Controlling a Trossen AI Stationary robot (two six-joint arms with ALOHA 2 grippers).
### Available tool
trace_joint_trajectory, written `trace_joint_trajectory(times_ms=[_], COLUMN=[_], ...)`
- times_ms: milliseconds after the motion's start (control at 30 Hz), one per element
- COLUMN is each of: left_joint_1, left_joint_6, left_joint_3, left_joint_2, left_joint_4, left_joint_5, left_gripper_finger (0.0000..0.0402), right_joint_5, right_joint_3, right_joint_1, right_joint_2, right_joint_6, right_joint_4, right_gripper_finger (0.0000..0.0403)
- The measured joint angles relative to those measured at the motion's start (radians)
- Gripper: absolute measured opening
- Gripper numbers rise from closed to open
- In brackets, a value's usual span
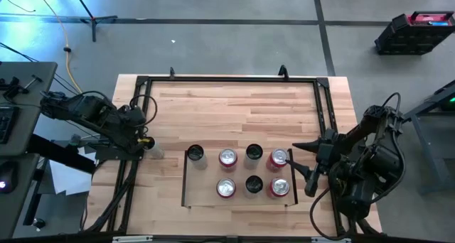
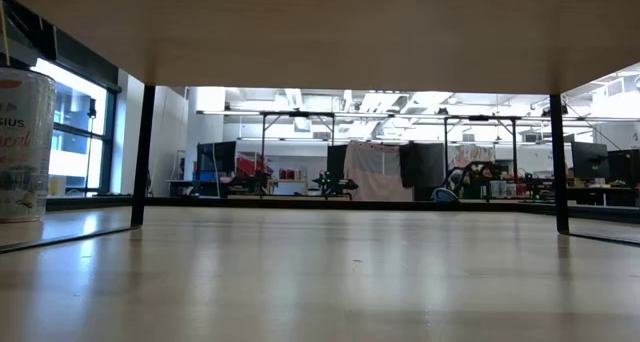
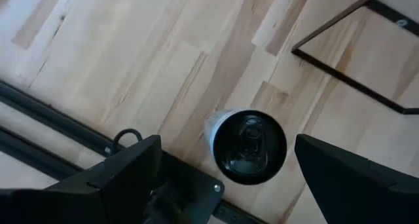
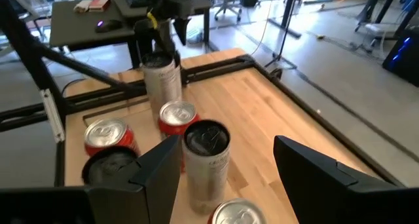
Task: Place canned beverage on shelf
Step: Put the white yellow soda can on the shelf aligned with the white yellow soda can
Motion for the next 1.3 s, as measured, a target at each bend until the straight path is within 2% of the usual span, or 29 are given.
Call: trace_joint_trajectory(times_ms=[433, 533, 667, 767, 967, 1300], left_joint_1=[0.000, 0.000, 0.000, 0.000, 0.000, 0.000], left_joint_6=[0.011, 0.006, 0.015, 0.042, 0.106, 0.124], left_joint_3=[0.000, -0.015, -0.101, -0.131, -0.136, -0.136], left_joint_2=[0.107, 0.109, 0.106, 0.104, 0.086, 0.073], left_joint_4=[0.001, 0.009, 0.035, 0.055, 0.127, 0.119], left_joint_5=[0.011, 0.020, 0.077, 0.071, 0.060, 0.038], left_gripper_finger=[0.0342, 0.0342, 0.0342, 0.0342, 0.0342, 0.0342], right_joint_5=[-0.022, -0.023, -0.027, -0.027, -0.029, -0.030], right_joint_3=[0.000, 0.000, 0.000, 0.000, 0.000, 0.000], right_joint_1=[0.000, 0.000, 0.000, 0.000, 0.000, 0.000], right_joint_2=[0.000, 0.000, 0.000, 0.000, 0.000, 0.000], right_joint_6=[0.030, 0.046, 0.047, 0.047, 0.070, 0.071], right_joint_4=[0.009, 0.010, 0.010, 0.010, 0.011, 0.010], right_gripper_finger=[0.0228, 0.0228, 0.0228, 0.0228, 0.0228, 0.0228])
